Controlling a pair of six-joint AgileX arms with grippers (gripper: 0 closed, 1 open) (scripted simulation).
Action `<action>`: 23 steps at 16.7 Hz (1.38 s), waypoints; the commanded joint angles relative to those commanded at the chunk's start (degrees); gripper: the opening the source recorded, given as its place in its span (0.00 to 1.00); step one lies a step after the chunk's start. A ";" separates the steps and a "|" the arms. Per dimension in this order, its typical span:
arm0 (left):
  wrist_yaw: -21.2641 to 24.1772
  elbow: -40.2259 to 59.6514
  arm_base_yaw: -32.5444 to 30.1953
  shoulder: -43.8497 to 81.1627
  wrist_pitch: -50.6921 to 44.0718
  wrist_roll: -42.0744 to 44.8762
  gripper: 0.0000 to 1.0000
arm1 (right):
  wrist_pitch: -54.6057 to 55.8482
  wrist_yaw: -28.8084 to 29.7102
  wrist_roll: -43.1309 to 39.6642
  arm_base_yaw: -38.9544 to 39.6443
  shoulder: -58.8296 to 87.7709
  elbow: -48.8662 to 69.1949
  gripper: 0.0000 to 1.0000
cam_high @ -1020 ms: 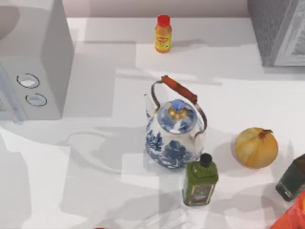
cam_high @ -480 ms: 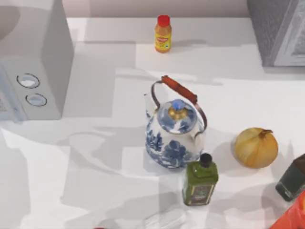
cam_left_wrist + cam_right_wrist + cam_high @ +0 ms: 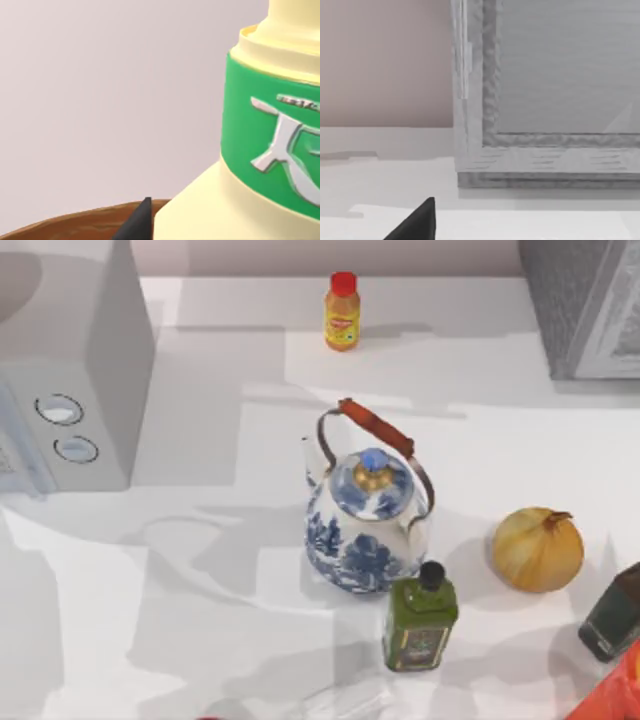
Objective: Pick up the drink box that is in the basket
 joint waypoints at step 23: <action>3.56 28.07 -0.30 -5.80 -12.42 1.36 0.00 | 0.00 0.00 0.00 0.00 0.00 0.00 1.00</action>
